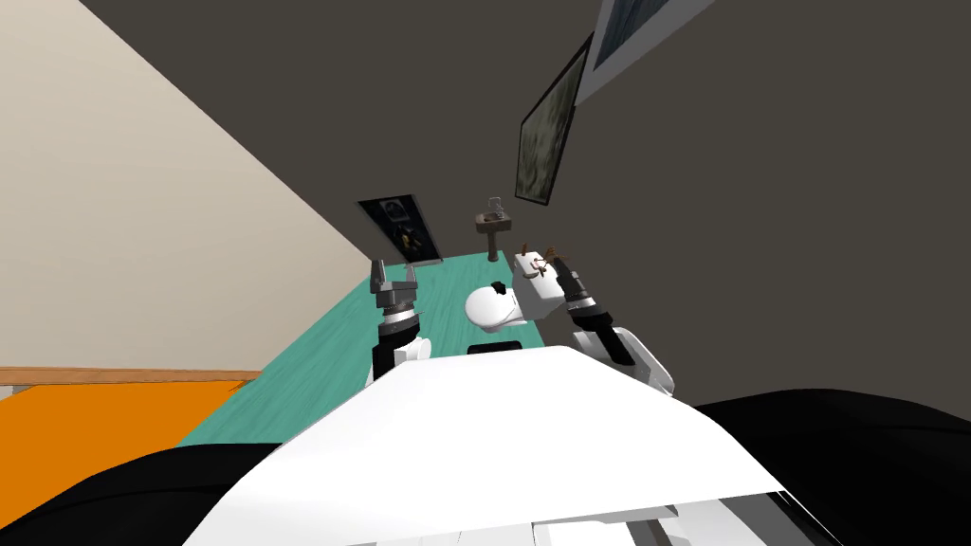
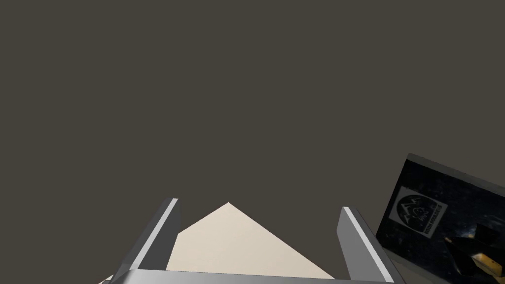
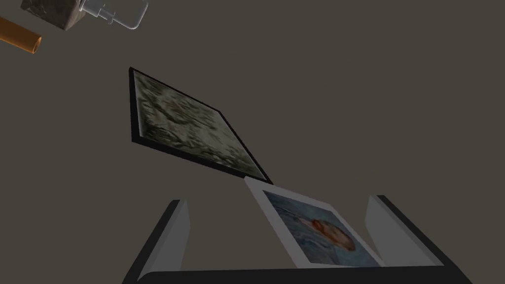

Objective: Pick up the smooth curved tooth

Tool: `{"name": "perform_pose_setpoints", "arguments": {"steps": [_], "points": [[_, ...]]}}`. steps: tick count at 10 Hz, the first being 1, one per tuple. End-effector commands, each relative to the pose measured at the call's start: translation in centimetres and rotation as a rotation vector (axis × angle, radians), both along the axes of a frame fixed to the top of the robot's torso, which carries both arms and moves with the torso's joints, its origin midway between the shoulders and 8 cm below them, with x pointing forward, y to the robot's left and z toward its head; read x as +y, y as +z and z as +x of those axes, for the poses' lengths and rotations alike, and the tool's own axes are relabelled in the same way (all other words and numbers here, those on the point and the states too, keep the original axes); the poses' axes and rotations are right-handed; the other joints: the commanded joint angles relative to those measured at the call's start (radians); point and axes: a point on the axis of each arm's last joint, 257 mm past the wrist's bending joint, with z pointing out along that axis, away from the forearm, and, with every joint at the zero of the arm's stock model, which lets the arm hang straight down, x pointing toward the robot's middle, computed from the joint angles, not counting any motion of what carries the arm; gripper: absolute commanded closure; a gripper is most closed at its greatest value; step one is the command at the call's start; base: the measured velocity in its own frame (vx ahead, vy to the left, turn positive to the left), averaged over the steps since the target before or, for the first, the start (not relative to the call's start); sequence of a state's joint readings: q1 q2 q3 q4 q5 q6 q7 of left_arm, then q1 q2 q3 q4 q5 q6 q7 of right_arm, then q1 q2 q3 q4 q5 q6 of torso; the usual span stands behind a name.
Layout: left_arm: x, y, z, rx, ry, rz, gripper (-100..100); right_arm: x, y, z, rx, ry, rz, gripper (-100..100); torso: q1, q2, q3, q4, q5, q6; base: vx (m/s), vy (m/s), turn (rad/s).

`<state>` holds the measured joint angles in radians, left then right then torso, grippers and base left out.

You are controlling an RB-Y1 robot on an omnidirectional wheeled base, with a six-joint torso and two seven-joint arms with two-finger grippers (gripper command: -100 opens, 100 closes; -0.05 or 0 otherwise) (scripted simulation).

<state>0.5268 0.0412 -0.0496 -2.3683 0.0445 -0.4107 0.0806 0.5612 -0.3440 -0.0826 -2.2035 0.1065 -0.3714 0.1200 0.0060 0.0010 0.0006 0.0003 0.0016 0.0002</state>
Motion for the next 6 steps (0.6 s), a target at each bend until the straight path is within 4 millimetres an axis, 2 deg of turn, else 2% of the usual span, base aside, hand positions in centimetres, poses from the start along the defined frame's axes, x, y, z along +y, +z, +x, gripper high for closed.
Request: {"name": "perform_pose_setpoints", "arguments": {"steps": [1, 2, 3, 4, 5, 6], "points": [[0.0, 0.0, 0.0, 0.000, 0.000, 0.000, 0, -0.6, -2.1, 0.4, 0.067, -0.026, -0.108, -100, 0.000, 0.000, 0.000, 0.000, 0.000, 0.000, -0.010, 0.103, 0.125], [0.0, 0.0, 0.0, 0.000, 0.000, 0.000, 0, -0.6, -2.1, 0.4, 0.068, -0.022, -0.114, -100, 0.000, 0.000, 0.000, 0.000, 0.000, 0.000, -0.006, 0.085, 0.052], [0.0, 0.0, 0.0, 0.000, 0.000, 0.000, 0, -1.3, -4.1, 0.6, 0.126, -0.047, -0.207, -100, -0.001, 0.000, 0.000, 0.000, 0.000, 0.000, 0.009, 0.112, 0.120], [0.0, 0.0, 0.0, 0.000, 0.000, 0.000, 0, -1.2, -4.1, 0.6, 0.127, -0.042, -0.216, -100, 0.001, -0.001, 0.000, 0.000, 0.000, 0.000, 0.008, 0.090, 0.061], [0.0, 0.0, 0.0, 0.000, 0.000, 0.000, 0, -2.1, -6.1, 0.6, 0.185, -0.064, -0.314, -100, 0.000, -0.001, 0.000, 0.000, 0.000, 0.000, 0.010, 0.120, 0.157], [0.0, 0.0, 0.0, 0.000, 0.000, 0.000, 0, -2.0, -6.1, 0.7, 0.185, -0.061, -0.321, -100, 0.001, -0.001, -0.001, 0.000, 0.000, -0.001, 0.005, 0.100, 0.057]]}}
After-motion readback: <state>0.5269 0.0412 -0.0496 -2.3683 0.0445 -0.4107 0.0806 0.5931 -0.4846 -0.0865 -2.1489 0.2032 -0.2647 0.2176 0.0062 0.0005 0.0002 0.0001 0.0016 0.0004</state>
